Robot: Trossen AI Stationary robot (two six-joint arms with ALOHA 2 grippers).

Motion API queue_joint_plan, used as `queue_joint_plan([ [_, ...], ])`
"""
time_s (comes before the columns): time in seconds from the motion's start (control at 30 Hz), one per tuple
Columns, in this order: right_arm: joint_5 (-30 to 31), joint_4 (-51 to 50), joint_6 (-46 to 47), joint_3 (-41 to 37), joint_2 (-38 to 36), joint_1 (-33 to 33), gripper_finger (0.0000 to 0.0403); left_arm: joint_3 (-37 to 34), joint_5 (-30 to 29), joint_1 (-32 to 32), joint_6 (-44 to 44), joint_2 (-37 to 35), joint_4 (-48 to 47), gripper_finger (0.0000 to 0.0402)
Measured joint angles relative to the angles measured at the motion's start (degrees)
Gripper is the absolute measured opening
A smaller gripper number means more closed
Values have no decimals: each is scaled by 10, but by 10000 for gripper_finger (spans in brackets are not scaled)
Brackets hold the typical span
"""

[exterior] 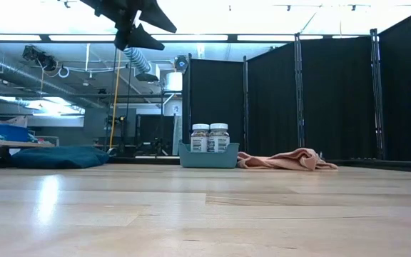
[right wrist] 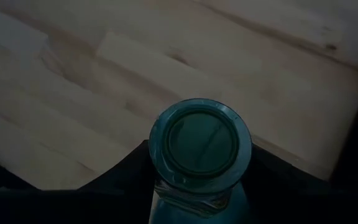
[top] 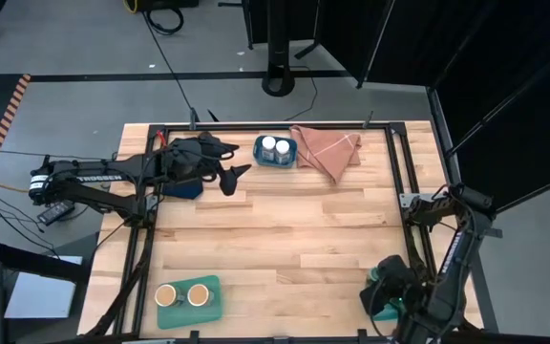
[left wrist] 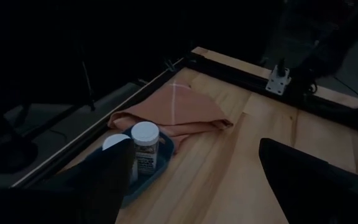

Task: Sort spices by type
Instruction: Put the green seasoning bottle into the blue green bin

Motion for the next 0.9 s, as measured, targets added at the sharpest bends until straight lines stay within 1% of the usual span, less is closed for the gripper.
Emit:
queue_joint_plan([
  [0.27,-36,-2,6,-11,3,19,204,0,-21,0,-6,0,0,351],
  [0.4,-30,-1,8,-14,4,24,204,0,-22,0,-6,0,4,351],
  [0.5,-7,-1,9,-17,12,25,204,0,-29,0,-6,0,4,351],
  [0.57,5,-1,9,-19,31,26,204,0,-35,0,-6,0,4,351],
  [0.63,5,1,8,-19,51,26,204,0,-36,0,-6,0,3,351],
  [0.77,1,3,5,7,89,30,204,0,-37,0,-6,0,4,351],
  [0.9,1,2,8,16,99,42,204,0,-54,0,-6,2,5,351],
])
